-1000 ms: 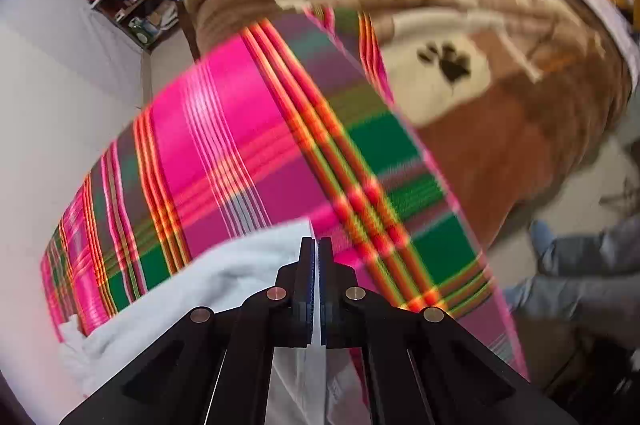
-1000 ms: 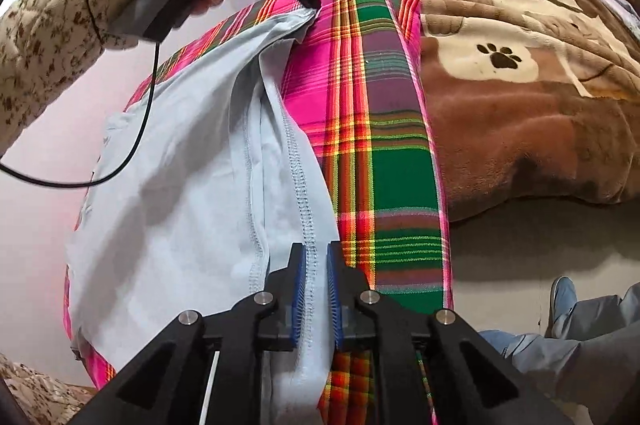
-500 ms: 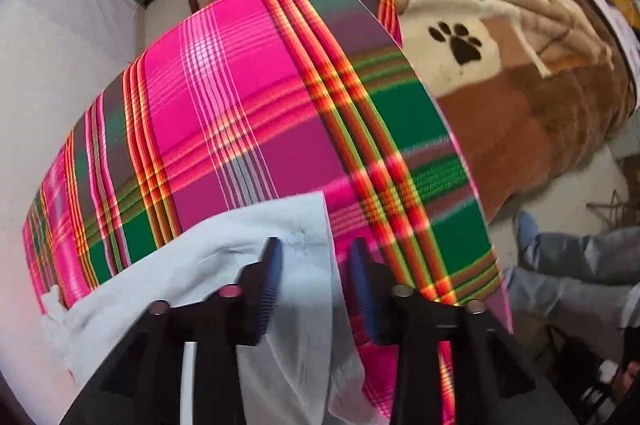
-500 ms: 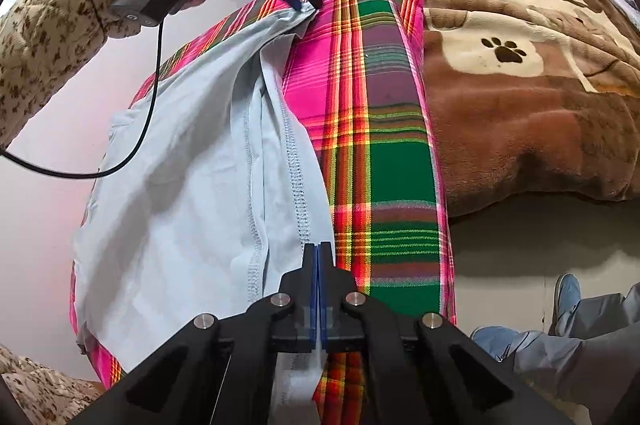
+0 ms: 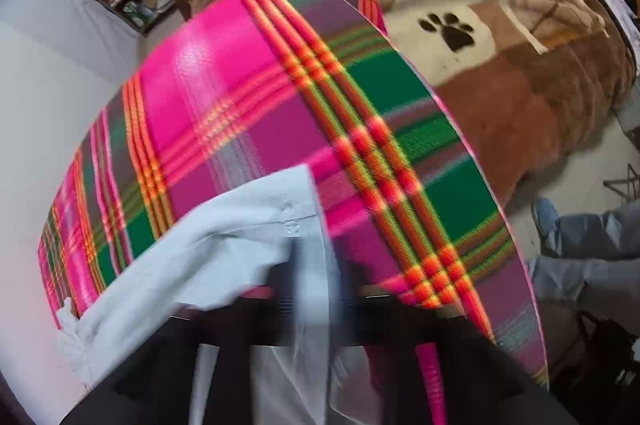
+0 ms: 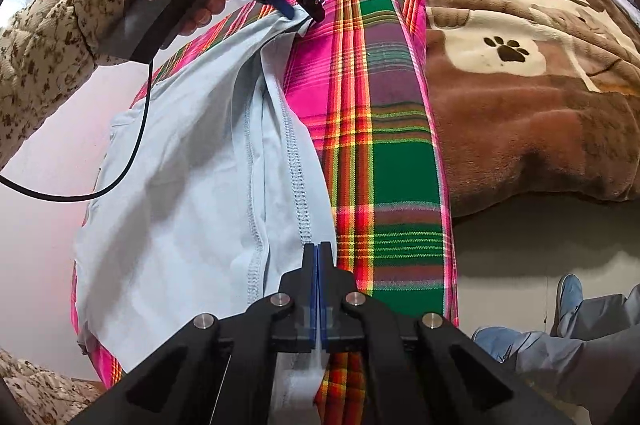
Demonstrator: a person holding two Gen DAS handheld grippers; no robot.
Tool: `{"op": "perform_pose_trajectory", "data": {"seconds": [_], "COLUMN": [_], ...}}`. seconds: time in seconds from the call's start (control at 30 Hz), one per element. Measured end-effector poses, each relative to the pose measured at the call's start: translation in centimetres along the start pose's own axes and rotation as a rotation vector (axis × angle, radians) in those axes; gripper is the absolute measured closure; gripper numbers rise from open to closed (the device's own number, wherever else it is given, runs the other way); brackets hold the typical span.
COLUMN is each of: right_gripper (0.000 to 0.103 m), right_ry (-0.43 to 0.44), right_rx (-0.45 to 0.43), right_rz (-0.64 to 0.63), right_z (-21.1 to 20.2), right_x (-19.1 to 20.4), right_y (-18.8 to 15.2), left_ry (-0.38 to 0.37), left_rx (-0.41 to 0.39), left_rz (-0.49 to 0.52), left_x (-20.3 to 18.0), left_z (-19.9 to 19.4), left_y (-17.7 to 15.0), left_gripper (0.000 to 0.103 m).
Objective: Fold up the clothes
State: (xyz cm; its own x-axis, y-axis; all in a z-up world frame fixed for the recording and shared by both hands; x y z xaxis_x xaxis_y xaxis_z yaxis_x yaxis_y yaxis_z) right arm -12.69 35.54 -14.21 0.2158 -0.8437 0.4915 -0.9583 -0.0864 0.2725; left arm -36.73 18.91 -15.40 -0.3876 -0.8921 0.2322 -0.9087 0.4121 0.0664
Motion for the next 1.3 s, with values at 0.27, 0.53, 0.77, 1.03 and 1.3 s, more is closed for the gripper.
{"op": "perform_pose_trajectory", "data": {"seconds": [0.27, 0.53, 0.77, 1.03, 1.3], "right_gripper": [0.103, 0.103, 0.1, 0.084, 0.072], "right_ry": [-0.004, -0.116, -0.01, 0.114, 0.075], "right_rx": [-0.02, -0.087, -0.102, -0.015, 0.081], "right_rz": [-0.014, -0.023, -0.006, -0.086, -0.048], "right_z": [-0.4, -2.0, -2.9, -2.7, 0.7], "right_x": [0.1, -1.1, -0.6, 3.0, 3.7], "right_y": [-0.2, -0.2, 0.1, -1.5, -1.1], "left_ry": [-0.034, -0.143, -0.152, -0.129, -0.171], "left_rx": [-0.13, -0.143, -0.119, -0.092, -0.014], "left_rz": [-0.048, -0.166, -0.186, -0.147, -0.163], "left_x": [1.5, 2.7, 2.7, 2.7, 4.5], "left_z": [-3.1, -1.4, -0.8, -1.5, -2.0], "left_y": [1.6, 1.7, 1.8, 1.5, -5.0], "left_gripper": [0.101, 0.101, 0.1, 0.094, 0.07]}}
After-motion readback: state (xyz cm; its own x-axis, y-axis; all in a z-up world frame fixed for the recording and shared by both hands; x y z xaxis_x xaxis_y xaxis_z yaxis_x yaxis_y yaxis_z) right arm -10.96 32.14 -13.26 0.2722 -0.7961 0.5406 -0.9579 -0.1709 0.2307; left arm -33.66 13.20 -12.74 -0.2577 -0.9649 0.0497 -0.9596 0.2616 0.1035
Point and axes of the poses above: each gripper's, at about its wrist camera, not at the fingertips, and z roughly the way its jaws point, x to its left, y to its top, the point moved 6 cm from there along z, roughly the way its jaws point, and after that the axes turned 14 degrees about z, right-handed, at the moved point
